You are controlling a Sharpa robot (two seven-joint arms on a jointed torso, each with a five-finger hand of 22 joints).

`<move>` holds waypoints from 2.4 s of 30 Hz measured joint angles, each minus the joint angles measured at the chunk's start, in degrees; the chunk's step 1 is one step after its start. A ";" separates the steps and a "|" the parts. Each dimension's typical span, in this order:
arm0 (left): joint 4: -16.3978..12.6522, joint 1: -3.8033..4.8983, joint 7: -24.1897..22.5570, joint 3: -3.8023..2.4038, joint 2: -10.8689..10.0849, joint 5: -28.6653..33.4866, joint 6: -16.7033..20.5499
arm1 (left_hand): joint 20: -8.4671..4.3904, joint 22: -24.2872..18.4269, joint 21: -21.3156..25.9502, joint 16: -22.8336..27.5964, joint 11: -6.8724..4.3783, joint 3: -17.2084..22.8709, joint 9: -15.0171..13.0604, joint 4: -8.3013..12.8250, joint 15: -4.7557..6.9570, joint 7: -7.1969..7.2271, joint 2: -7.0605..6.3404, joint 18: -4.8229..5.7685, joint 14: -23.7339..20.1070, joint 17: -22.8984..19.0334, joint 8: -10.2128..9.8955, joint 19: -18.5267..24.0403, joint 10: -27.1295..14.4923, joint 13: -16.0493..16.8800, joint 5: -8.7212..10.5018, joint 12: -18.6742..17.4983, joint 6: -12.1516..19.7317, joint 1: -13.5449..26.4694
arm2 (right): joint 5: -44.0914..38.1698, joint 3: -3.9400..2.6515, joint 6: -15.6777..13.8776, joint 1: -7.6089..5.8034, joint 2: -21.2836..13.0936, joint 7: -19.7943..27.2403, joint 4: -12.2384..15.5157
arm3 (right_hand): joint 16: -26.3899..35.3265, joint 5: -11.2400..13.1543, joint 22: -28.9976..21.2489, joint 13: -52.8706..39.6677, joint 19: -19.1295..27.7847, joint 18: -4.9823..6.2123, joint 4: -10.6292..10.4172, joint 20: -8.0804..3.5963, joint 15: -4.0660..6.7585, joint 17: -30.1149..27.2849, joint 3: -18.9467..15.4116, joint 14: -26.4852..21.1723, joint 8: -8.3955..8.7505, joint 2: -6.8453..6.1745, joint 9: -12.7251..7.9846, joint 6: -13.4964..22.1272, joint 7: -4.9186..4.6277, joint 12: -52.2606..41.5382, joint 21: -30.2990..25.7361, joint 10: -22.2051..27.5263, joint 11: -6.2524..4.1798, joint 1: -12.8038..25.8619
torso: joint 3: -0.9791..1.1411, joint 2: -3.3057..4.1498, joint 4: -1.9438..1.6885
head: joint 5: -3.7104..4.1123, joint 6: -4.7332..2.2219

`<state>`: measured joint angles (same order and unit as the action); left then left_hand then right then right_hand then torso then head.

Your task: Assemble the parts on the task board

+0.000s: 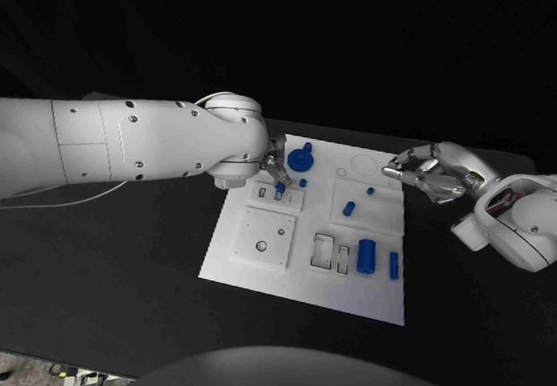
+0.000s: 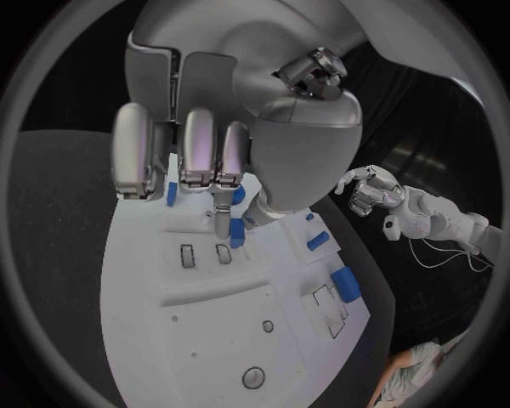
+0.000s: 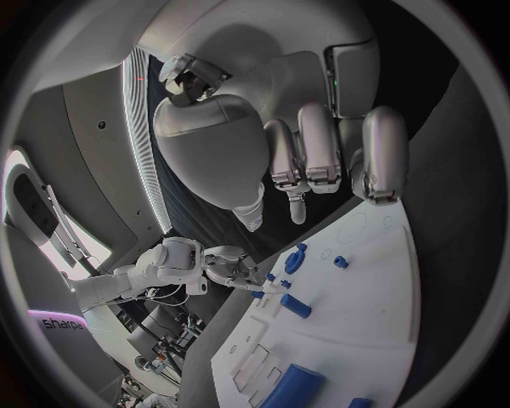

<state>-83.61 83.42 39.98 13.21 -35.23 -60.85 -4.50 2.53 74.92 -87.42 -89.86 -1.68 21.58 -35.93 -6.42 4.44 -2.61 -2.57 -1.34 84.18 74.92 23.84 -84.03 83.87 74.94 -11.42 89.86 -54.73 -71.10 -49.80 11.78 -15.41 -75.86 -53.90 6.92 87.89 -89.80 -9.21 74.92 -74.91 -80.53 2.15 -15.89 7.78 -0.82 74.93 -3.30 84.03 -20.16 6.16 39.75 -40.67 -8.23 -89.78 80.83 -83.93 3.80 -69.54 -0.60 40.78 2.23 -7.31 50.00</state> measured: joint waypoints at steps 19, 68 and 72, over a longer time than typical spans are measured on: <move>0.26 -0.61 0.00 0.06 0.31 -1.32 -2.12 | 0.00 -0.01 -0.27 0.00 -0.10 0.78 -0.61 0.47 -0.01 0.18 -0.08 0.01 0.00 -0.01 0.30 0.00 0.10 -0.01 0.02 0.00 0.18 1.28 | 0.05 0.00 -0.08 0.09 0.12 0.24 -0.12 | 0.00 -0.23 -0.01 0.00 0.00 0.00 0.00 0.00 0.00 -0.01 0.00 0.00 0.00 0.00 0.00 0.00 0.00 0.00 0.00 0.00 0.00 0.00 | -0.02 -0.01 0.03 | -0.23 0.00; 0.53 -1.25 0.01 0.07 0.08 -2.22 -3.09 | 0.01 -0.01 0.22 0.00 -0.07 -1.43 -12.08 -2.05 -0.03 0.17 0.67 0.01 -0.02 0.02 0.32 0.00 0.07 -0.03 1.12 0.00 0.59 4.14 | 0.15 0.00 -0.15 0.67 0.34 0.55 -0.73 | 0.00 -0.23 0.02 0.00 -0.01 0.00 0.00 0.00 0.00 -0.02 0.00 0.00 0.00 0.00 0.01 0.37 0.04 0.00 0.00 0.00 0.00 -0.44 | -0.02 -0.02 0.01 | -0.51 0.01; 0.54 -1.32 0.01 0.07 0.10 -2.21 -3.02 | 0.01 -0.01 0.22 0.00 -0.07 -1.43 -12.08 -2.05 -0.04 0.17 0.67 0.01 -0.02 0.02 0.32 0.00 0.07 -0.03 1.12 0.00 0.60 4.14 | 0.15 0.00 -0.16 0.69 0.37 0.57 -0.77 | 0.00 -0.23 0.01 0.00 -0.01 -0.01 0.00 0.00 0.00 0.02 0.00 0.00 0.00 0.00 0.01 0.37 0.04 0.00 0.00 0.00 0.00 -0.44 | -0.02 -0.02 0.01 | -0.54 0.01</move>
<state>-83.06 82.10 39.99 13.28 -35.12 -63.06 -7.51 2.54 74.91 -87.20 -89.86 -1.75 20.15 -48.01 -8.47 4.41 -2.44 -1.90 -1.33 84.16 74.94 24.15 -84.03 83.94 74.91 -10.30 89.86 -54.13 -66.96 -49.65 11.78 -15.56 -75.17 -53.53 7.48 87.12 -89.80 -9.44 74.94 -74.92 -80.54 2.14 -15.89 7.78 -0.82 74.95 -3.30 84.03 -20.17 6.16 39.76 -40.31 -8.19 -89.78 80.83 -83.93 3.80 -69.99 -0.62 40.76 2.24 -7.84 50.01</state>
